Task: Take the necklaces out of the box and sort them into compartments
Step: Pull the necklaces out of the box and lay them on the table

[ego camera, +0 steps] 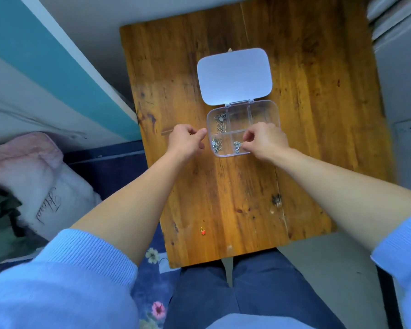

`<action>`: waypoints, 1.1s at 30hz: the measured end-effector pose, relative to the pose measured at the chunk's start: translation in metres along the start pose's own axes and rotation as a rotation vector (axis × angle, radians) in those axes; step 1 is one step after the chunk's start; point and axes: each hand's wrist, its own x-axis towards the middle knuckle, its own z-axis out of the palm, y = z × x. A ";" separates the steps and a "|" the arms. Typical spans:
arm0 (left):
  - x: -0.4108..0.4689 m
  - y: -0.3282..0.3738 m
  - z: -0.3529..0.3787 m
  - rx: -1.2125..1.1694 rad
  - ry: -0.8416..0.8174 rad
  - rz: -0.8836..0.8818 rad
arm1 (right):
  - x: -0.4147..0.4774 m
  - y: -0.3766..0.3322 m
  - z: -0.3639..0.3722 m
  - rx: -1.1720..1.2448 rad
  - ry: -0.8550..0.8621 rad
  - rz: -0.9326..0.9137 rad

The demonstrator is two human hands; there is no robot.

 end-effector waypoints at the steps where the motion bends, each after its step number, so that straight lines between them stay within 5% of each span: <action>1: 0.001 0.001 0.005 -0.008 -0.012 -0.016 | 0.006 -0.003 0.002 -0.067 -0.021 -0.036; 6: 0.001 -0.002 0.023 -0.011 0.004 -0.102 | 0.020 -0.009 0.006 -0.334 -0.062 -0.233; 13: -0.001 0.001 0.030 -0.075 0.066 -0.151 | 0.033 0.004 0.003 -0.290 -0.066 -0.309; 20: -0.007 0.003 0.034 -0.035 0.149 -0.147 | 0.026 0.033 -0.022 0.236 -0.108 -0.207; 26: -0.029 0.028 0.046 0.215 0.384 0.207 | -0.005 0.069 -0.039 0.712 -0.164 0.044; 33: -0.034 0.043 0.099 0.569 -0.082 0.415 | -0.033 0.115 -0.031 1.005 -0.303 0.329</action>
